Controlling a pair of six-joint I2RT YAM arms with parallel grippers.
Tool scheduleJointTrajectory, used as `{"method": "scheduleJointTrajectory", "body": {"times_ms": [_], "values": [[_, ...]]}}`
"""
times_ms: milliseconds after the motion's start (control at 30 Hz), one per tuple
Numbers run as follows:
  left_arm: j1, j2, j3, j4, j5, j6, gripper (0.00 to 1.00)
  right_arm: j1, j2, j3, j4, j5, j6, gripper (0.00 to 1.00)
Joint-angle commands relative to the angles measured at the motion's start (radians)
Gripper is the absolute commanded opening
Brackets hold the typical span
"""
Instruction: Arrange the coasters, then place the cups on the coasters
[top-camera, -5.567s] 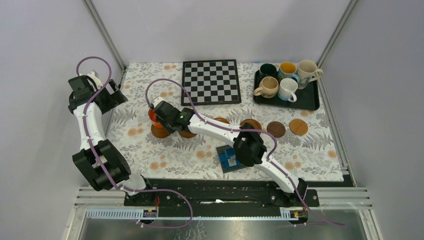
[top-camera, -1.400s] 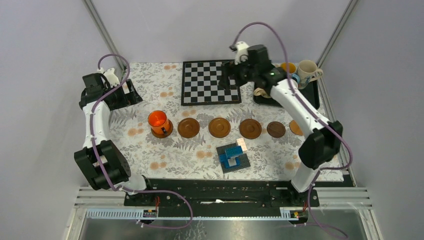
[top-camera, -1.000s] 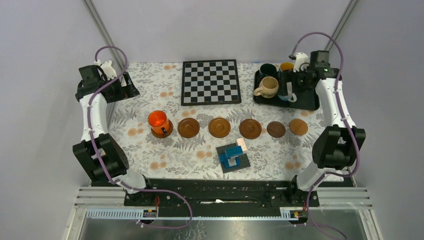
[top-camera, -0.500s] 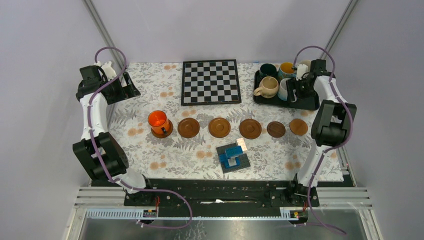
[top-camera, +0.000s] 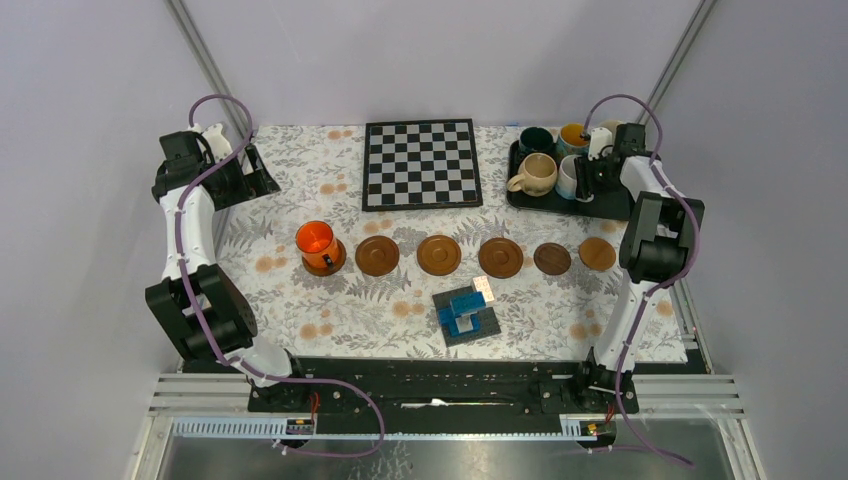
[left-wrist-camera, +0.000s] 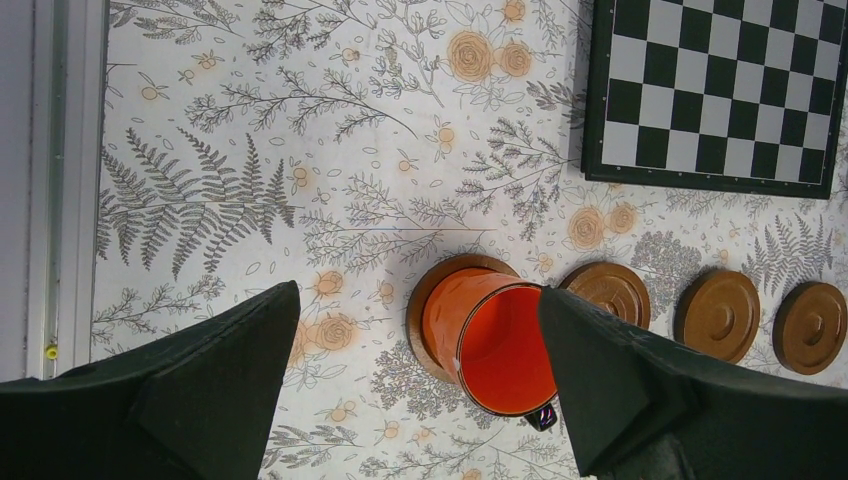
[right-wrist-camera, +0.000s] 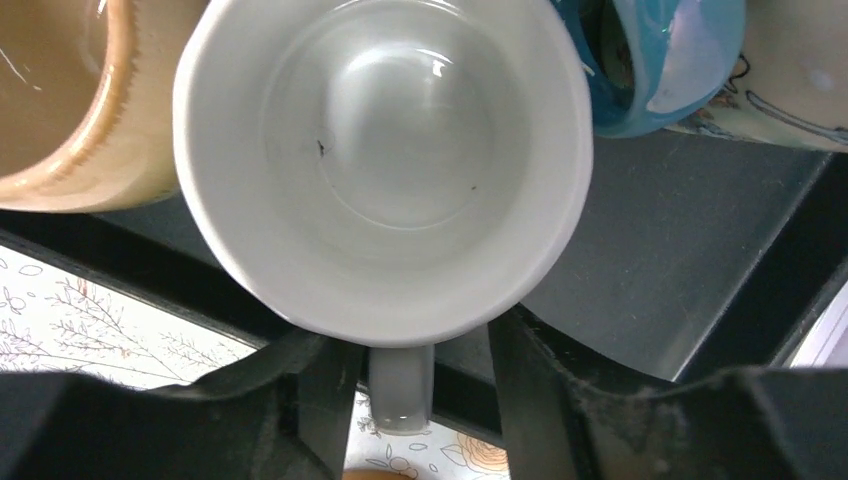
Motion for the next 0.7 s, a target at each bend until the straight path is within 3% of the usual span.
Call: {"method": "scheduleJointTrajectory", "body": {"times_ms": [0, 200, 433, 667], "values": [[0.002, 0.003, 0.041, 0.014, -0.015, -0.004, 0.99, 0.016, 0.018, -0.009, 0.088, -0.032, 0.008, 0.5], [0.001, 0.005, 0.049, 0.012, -0.018, -0.004, 0.99, 0.02, -0.013, -0.047, 0.129, -0.042, 0.0, 0.32], [0.002, 0.003, 0.035, 0.013, -0.004, -0.004, 0.99, 0.018, -0.124, -0.092, 0.097, -0.026, 0.001, 0.0], [0.002, 0.01, 0.014, 0.035, 0.027, -0.004, 0.99, 0.018, -0.27, -0.115, 0.077, -0.053, 0.071, 0.0]]}}
